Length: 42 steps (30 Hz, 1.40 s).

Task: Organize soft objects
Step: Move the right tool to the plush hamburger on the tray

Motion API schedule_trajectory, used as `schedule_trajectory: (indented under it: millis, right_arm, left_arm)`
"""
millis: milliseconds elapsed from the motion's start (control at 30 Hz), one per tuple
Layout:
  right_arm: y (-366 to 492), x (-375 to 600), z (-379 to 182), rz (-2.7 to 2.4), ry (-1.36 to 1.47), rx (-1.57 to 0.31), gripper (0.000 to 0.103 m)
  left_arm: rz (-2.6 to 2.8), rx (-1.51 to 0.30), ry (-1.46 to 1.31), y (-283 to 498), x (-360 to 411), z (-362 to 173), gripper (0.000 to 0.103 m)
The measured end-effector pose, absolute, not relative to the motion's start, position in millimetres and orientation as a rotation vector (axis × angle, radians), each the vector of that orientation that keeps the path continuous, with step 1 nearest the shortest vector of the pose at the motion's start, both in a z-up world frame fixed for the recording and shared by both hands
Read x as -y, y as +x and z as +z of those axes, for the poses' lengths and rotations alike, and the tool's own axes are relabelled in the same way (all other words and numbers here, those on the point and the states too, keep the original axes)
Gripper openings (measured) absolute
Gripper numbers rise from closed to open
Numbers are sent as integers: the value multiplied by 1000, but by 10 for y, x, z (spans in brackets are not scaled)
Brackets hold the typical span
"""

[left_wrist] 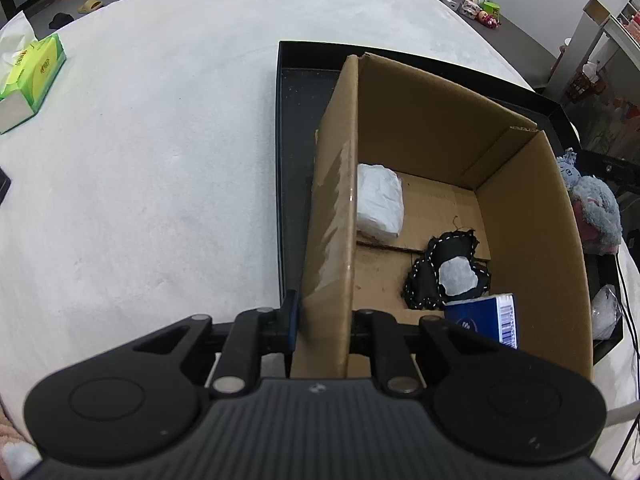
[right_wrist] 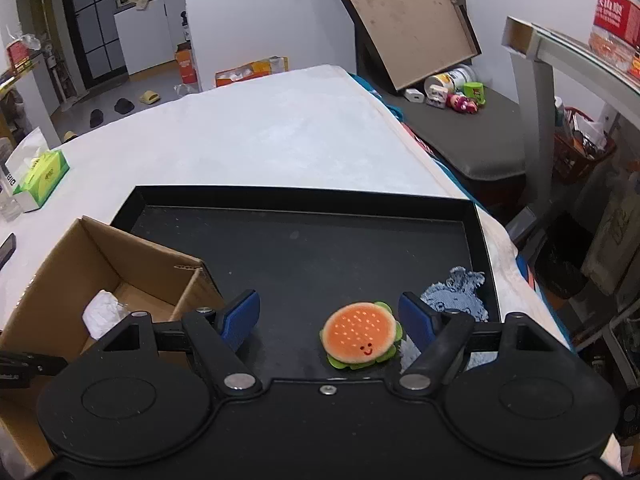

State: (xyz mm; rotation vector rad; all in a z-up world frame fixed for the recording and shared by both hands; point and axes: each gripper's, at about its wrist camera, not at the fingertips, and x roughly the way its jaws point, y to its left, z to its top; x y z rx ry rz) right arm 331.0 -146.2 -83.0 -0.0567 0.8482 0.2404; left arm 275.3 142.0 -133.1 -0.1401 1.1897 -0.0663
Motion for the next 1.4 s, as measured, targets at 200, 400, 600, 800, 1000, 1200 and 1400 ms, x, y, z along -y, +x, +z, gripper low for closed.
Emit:
schedule_trajectory:
  millis: [200, 400, 600, 800, 1000, 1200, 1400]
  right_arm:
    - [3325, 1490, -904, 228, -63, -867, 76]
    - [3325, 1502, -920, 229, -65, -872, 76]
    - [3310, 1500, -925, 232, -68, -876, 76]
    - [3332, 1513, -942, 228, -68, -878, 76]
    - [3333, 1508, -960, 225, -69, -880, 76]
    - [3332, 1509, -966, 225, -74, -881, 76]
    - [3330, 1511, -969, 224, -74, -881, 76]
  left_arm:
    - [-79, -1180, -116, 2749, -1397, -1294, 17]
    - [-85, -1185, -108, 2777, -1388, -1291, 17]
    - [-87, -1151, -70, 2817, -1362, -1253, 17]
    - [-101, -1124, -34, 2917, -1344, -1152, 19]
    - [-121, -1116, 12, 3079, -1297, -1108, 19]
    - [-150, -1121, 63, 3259, -1208, -1088, 19]
    - [-171, -1140, 84, 3332, -1150, -1113, 19]
